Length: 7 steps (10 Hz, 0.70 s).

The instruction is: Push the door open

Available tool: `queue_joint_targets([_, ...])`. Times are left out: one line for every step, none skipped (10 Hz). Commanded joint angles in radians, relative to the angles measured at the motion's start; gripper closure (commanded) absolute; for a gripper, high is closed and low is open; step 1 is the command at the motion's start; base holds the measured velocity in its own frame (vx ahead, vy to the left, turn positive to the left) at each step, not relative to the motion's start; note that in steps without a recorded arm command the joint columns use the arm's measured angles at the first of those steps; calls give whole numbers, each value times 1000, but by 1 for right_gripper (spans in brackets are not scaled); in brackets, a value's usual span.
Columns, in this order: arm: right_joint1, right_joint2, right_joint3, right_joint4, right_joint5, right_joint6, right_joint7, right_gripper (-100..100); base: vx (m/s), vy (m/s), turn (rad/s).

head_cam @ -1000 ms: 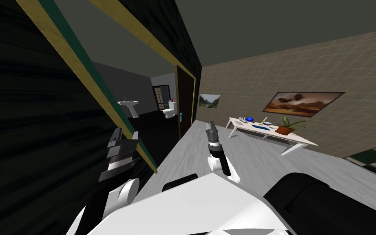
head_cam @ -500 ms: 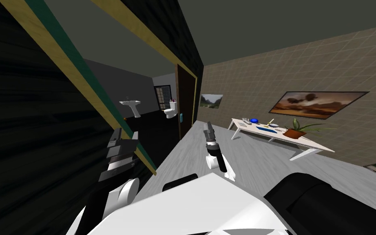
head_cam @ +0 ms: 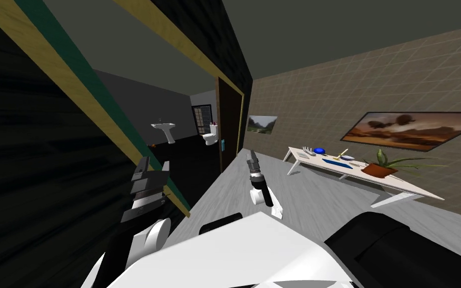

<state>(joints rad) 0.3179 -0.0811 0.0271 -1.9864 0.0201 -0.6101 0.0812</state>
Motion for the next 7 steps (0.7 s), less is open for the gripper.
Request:
queue_joint_targets([-24, -1, 5, 35, -3, 6, -2, -100, 95, -81, 84])
queue_joint_targets([-39, -3, 7, 59, -5, 7, -5, -100, 104, -84, 81])
queue_joint_targets([-53, -4, 9, 83, -7, 8, -7, -100, 99, -86, 87])
queue_joint_targets([-68, -6, 12, 107, -9, 10, -9, -100, 72, -91, 82])
queue_joint_targets([-83, -8, 14, 132, -11, 11, -11, -100, 75, -89, 91])
queue_joint_targets([-99, -9, 17, 158, -13, 12, -13, -100, 79, -90, 93])
queue_joint_targets([-115, -10, 19, 185, -16, 14, -16, -100, 76, -104, 96])
